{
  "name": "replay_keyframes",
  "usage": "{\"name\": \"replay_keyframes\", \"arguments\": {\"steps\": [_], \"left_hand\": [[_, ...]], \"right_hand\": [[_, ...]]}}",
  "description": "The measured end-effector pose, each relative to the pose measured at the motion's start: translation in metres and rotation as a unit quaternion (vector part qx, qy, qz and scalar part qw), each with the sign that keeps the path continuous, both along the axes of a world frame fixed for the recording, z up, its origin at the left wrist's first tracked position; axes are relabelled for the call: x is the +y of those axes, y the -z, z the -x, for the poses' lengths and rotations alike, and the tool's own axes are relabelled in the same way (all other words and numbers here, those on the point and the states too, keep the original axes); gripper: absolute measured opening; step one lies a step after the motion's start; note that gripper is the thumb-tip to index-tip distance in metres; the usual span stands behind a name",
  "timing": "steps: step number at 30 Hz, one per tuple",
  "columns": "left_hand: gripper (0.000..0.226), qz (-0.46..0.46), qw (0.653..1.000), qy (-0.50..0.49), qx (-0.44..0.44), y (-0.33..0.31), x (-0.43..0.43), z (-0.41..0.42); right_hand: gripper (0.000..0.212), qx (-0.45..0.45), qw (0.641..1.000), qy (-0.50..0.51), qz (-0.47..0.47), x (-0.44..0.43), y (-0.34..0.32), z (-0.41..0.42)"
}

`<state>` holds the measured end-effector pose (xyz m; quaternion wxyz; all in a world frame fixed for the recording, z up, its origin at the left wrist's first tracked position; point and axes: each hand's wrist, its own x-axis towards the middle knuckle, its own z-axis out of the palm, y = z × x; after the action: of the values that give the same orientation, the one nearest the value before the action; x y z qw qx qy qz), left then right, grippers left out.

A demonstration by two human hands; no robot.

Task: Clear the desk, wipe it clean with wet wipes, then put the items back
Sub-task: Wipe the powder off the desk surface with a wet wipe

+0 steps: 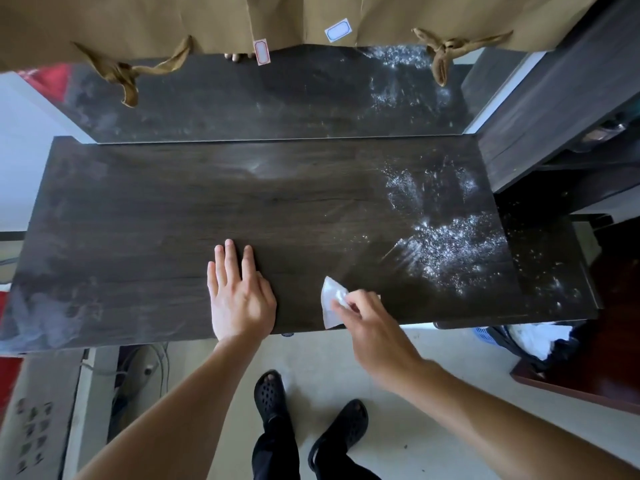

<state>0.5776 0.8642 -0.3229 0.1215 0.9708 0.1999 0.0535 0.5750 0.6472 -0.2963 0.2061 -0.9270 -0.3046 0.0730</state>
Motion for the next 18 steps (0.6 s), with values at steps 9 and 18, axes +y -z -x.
{"name": "replay_keyframes", "arguments": {"steps": [9,18], "left_hand": [[0.056,0.005,1.000,0.001,0.005,0.000,0.000,0.000],[0.056,-0.001,1.000,0.008,0.021,-0.001,0.001,0.001]], "right_hand": [[0.037,-0.003,0.999,0.050,0.005,0.006,-0.007,-0.060],[0.016,-0.030,0.978,0.205,-0.016,0.000,-0.001,-0.149]]}}
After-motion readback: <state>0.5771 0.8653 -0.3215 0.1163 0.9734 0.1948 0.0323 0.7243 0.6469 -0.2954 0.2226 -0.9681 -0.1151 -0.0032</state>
